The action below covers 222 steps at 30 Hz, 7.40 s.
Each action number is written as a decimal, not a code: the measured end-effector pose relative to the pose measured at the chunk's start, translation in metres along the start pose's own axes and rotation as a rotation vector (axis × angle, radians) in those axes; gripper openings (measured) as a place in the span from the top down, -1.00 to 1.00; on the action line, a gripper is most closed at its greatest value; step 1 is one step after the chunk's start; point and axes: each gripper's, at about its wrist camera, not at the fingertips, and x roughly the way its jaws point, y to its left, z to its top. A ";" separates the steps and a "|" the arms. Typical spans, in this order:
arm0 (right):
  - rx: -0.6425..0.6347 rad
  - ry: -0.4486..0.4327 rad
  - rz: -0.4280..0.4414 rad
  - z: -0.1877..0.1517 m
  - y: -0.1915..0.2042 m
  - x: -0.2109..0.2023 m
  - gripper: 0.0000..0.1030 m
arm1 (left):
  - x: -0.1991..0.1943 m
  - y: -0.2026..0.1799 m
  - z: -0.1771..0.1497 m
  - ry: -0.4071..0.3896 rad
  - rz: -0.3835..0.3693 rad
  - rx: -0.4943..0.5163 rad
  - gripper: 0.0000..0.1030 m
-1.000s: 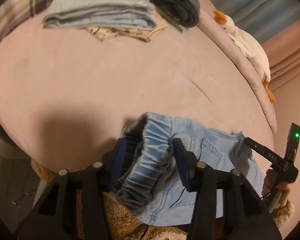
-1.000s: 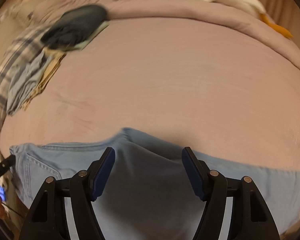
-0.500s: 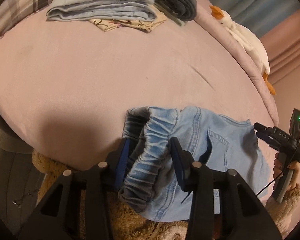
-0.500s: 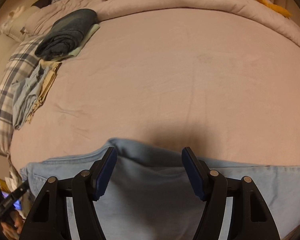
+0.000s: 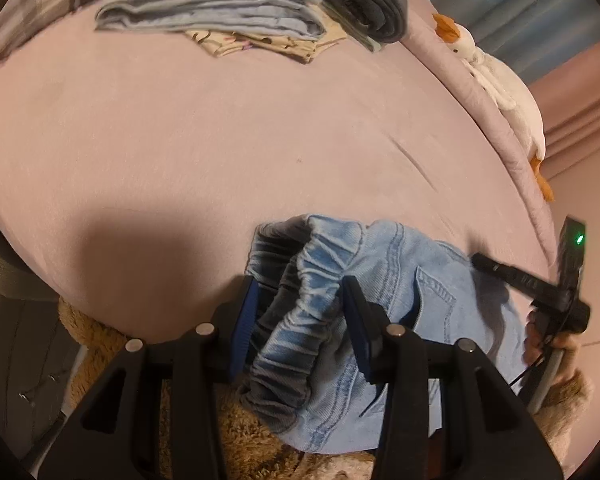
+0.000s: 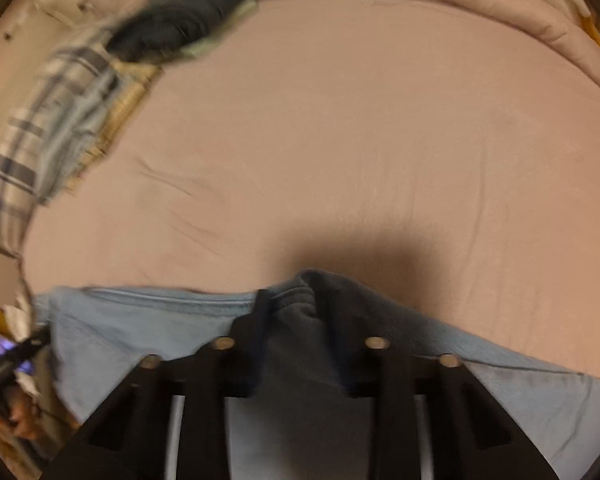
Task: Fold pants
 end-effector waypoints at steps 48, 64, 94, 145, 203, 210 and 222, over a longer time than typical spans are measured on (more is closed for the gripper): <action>0.231 -0.265 -0.036 -0.020 -0.052 -0.065 -0.13 | -0.071 -0.100 -0.014 -0.198 -0.046 0.275 -0.42; 0.737 -0.296 -0.264 -0.138 -0.232 -0.119 -0.36 | 0.042 -0.196 0.011 0.052 -0.132 0.402 -0.04; 1.023 -0.363 -0.347 -0.233 -0.293 -0.132 0.21 | 0.139 -0.246 0.015 0.172 -0.010 0.448 0.39; 1.041 -0.484 -0.332 -0.253 -0.273 -0.112 0.49 | 0.034 -0.206 -0.047 0.188 -0.150 0.476 -0.61; 0.126 -0.133 -0.079 -0.107 -0.009 -0.030 0.75 | 0.008 -0.133 -0.030 0.135 -0.138 0.307 -0.61; 0.125 -0.112 -0.015 -0.113 -0.009 -0.039 0.13 | 0.005 -0.156 -0.027 0.117 -0.180 0.369 -0.61; 0.313 -0.245 -0.049 -0.156 -0.071 -0.106 -0.12 | 0.076 -0.208 -0.035 0.306 -0.314 0.459 -0.34</action>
